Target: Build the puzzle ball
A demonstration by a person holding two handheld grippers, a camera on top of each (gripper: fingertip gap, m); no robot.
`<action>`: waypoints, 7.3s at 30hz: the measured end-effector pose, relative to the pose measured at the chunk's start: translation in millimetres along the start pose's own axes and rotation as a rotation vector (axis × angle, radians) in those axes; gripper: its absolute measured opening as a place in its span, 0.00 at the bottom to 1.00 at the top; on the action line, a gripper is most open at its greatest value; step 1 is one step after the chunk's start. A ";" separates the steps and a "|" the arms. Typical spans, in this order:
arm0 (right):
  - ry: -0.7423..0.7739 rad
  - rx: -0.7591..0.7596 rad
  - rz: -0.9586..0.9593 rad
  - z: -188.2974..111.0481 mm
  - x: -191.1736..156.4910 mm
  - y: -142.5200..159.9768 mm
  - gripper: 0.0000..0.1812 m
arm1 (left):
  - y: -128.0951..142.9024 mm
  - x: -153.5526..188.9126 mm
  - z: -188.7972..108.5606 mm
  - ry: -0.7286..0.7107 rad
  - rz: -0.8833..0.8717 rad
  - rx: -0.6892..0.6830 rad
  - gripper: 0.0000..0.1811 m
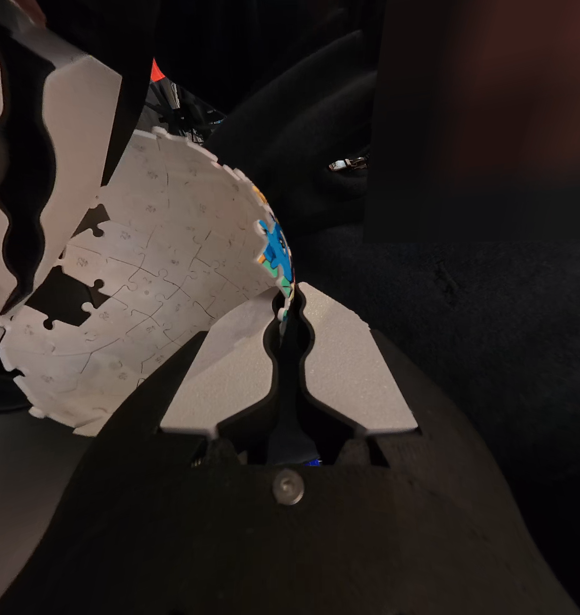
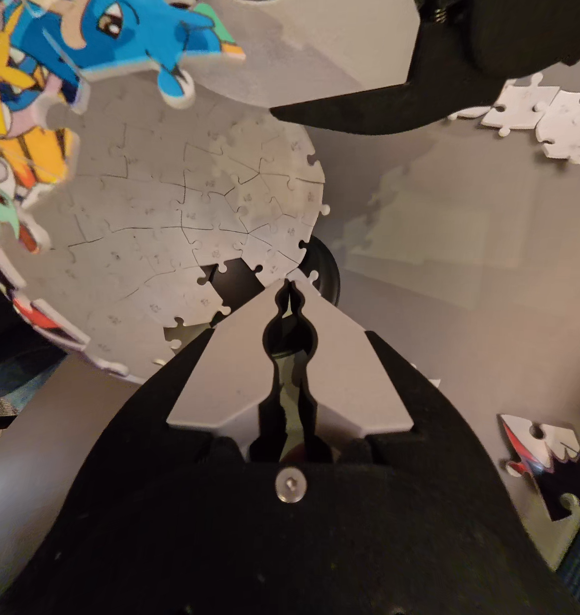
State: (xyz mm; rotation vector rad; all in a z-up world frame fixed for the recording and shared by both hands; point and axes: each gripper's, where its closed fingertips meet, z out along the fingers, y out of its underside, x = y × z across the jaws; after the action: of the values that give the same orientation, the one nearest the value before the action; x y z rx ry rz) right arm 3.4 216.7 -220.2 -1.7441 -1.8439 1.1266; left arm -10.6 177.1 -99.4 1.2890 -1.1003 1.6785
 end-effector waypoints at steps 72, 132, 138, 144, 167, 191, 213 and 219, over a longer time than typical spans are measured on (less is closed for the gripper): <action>-0.082 -0.171 -0.023 19.4 -8.8 -5.2 0.00 | 8.8 1.3 5.7 -0.007 -0.038 -0.014 0.04; -0.066 -0.064 0.100 21.9 -4.1 -7.9 0.00 | 50.5 -72.3 -16.7 -0.954 0.208 0.753 0.62; -0.010 -0.040 0.131 20.3 3.2 -9.1 0.00 | 36.2 -76.8 -18.8 -0.988 0.268 0.830 0.63; 0.022 -0.023 0.157 19.3 9.5 -10.3 0.00 | 36.8 -67.1 -20.9 -0.966 0.328 0.864 0.64; 0.281 0.069 0.304 13.3 41.2 -16.2 0.00 | 24.7 -68.5 -57.3 -1.175 0.485 0.918 0.65; 0.338 0.111 0.379 15.0 60.4 -28.8 0.00 | 25.1 -65.5 -82.0 -1.126 0.573 0.799 0.63; 0.313 0.130 0.374 15.8 59.4 -28.0 0.00 | 27.0 -60.5 -82.9 -1.147 0.610 0.840 0.61; 0.322 0.132 0.383 13.8 60.2 -25.9 0.00 | 27.7 -60.0 -80.9 -1.144 0.621 0.855 0.60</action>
State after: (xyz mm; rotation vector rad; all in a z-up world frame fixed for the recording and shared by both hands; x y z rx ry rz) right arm -34.1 272.1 -224.8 -2.1093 -1.2548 0.9947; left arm -50.1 239.4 -173.4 2.9116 -1.5592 1.9301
